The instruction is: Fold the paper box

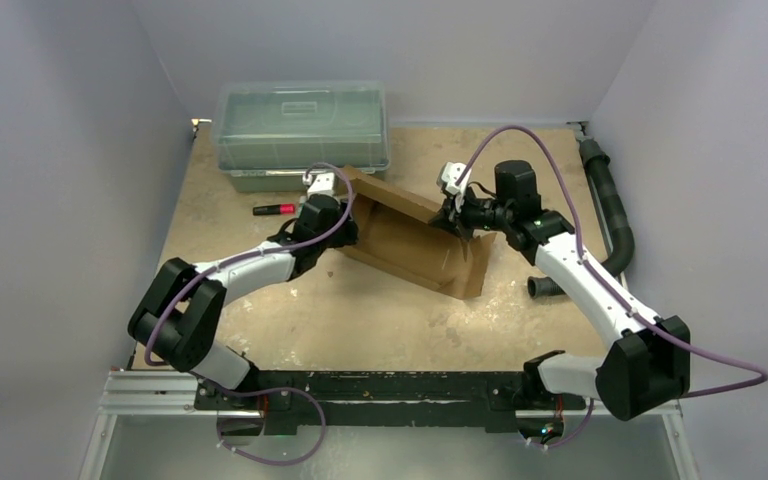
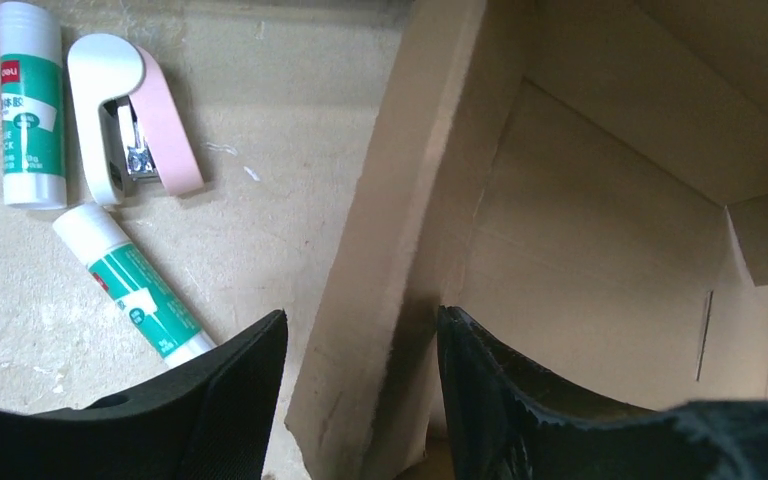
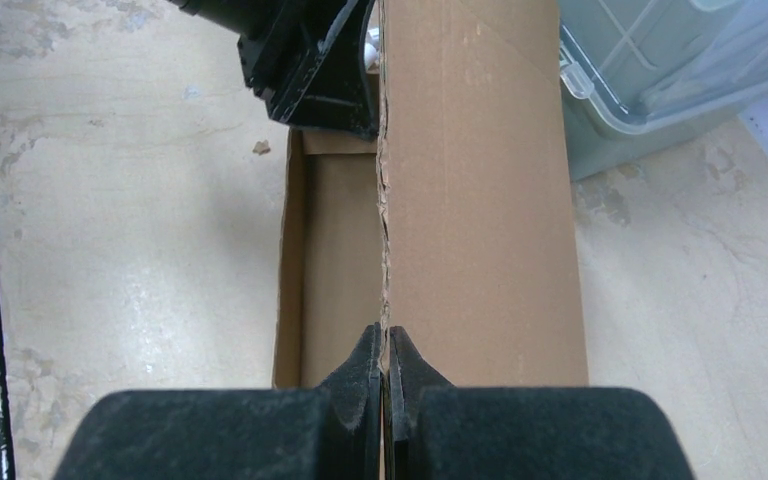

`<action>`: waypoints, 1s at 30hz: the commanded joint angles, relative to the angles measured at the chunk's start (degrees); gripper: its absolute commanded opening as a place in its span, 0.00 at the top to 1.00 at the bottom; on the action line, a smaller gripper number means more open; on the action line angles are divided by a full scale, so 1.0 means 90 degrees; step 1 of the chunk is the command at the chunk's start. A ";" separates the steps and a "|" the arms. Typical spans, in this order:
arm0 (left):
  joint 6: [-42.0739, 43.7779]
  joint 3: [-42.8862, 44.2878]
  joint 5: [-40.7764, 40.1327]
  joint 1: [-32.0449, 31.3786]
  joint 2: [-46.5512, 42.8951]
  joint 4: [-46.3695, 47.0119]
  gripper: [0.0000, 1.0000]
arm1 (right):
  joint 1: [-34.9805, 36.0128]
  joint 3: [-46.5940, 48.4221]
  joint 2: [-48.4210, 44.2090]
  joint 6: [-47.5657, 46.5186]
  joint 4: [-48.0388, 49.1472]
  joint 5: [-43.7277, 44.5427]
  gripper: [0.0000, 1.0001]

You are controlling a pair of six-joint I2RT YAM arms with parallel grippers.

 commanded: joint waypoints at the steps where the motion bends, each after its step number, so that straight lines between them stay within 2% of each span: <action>1: -0.0371 0.0373 0.0419 0.0236 -0.0163 0.0412 0.44 | -0.0001 0.0039 0.0070 -0.0132 -0.0158 -0.0186 1.00; 10: -0.0223 0.0755 0.0570 0.0290 0.0356 0.0642 0.45 | -0.0001 0.0067 0.0070 -0.0138 -0.0206 -0.0280 1.00; 19: 0.0139 0.0299 0.0620 0.0295 0.0587 0.1457 0.55 | -0.0008 0.0123 0.0065 0.0201 -0.0139 -0.0792 1.00; 22: 0.0202 0.0130 0.0557 0.0295 0.0634 0.1714 0.72 | -0.0014 0.0146 0.0080 0.0219 -0.0152 -0.0903 1.00; 26: 0.0428 0.0176 0.0624 0.0295 0.0851 0.1637 0.79 | -0.0016 0.0145 0.0080 0.0215 -0.0159 -0.0904 1.00; 27: 0.0499 0.0169 0.0647 0.0292 0.0870 0.1616 0.87 | -0.0021 0.0145 0.0080 0.0216 -0.0157 -0.0909 1.00; 28: 0.0565 0.0132 0.0666 0.0286 0.0868 0.1612 1.00 | -0.0027 0.0152 0.0080 0.0215 -0.0157 -0.0913 1.00; 30: 0.0642 -0.0011 0.0575 0.0272 0.0770 0.1594 1.00 | -0.0033 0.0160 0.0087 0.0223 -0.0178 -0.0899 1.00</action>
